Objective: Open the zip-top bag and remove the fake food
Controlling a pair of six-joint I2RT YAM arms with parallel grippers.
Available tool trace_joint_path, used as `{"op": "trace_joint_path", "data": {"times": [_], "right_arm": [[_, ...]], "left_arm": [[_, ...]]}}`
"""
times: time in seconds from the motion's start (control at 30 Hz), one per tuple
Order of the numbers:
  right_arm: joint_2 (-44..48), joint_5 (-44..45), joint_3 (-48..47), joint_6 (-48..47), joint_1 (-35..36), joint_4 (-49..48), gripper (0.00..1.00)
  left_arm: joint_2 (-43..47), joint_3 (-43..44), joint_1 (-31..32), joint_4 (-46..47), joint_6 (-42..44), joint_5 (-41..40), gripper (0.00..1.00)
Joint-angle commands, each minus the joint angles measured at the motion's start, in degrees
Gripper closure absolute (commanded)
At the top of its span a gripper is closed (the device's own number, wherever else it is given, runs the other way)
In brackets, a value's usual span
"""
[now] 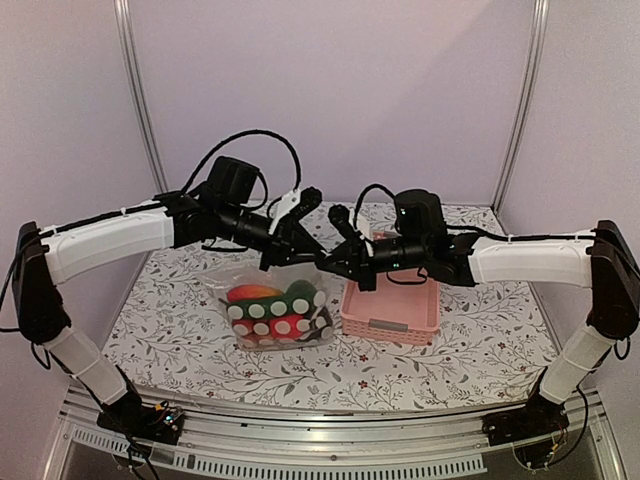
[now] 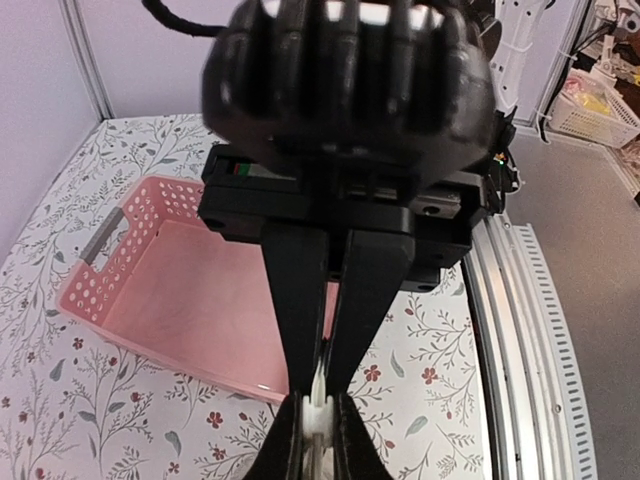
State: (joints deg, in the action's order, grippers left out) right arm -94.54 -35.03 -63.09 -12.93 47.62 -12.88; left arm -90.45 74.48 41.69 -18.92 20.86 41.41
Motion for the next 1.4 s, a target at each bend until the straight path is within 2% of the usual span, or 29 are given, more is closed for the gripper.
{"op": "trace_joint_path", "data": {"times": [0.0, 0.13, 0.5, 0.87, 1.37], "right_arm": [[2.6, 1.8, 1.3, -0.2, 0.1, -0.1, 1.0], [3.3, 2.2, 2.5, 0.7, -1.0, -0.6, 1.0], [3.7, 3.6, 4.0, 3.3, -3.5, -3.1, 1.0], [-0.6, 5.3, -0.2, 6.3, -5.0, -7.2, 1.0], [-6.7, 4.5, -4.8, 8.0, -10.4, -13.3, 1.0]], "left_arm": [[3.0, -2.7, -0.3, -0.7, -1.4, -1.4, 0.93], [6.0, -7.0, -1.9, -0.9, -2.7, -3.2, 0.94], [14.9, -14.3, -5.7, -3.3, -7.0, -14.7, 0.94], [26.5, -23.2, -9.4, -3.9, -15.4, -23.4, 0.94], [34.9, -27.2, -10.6, -11.9, -19.5, -30.7, 0.93]]}}
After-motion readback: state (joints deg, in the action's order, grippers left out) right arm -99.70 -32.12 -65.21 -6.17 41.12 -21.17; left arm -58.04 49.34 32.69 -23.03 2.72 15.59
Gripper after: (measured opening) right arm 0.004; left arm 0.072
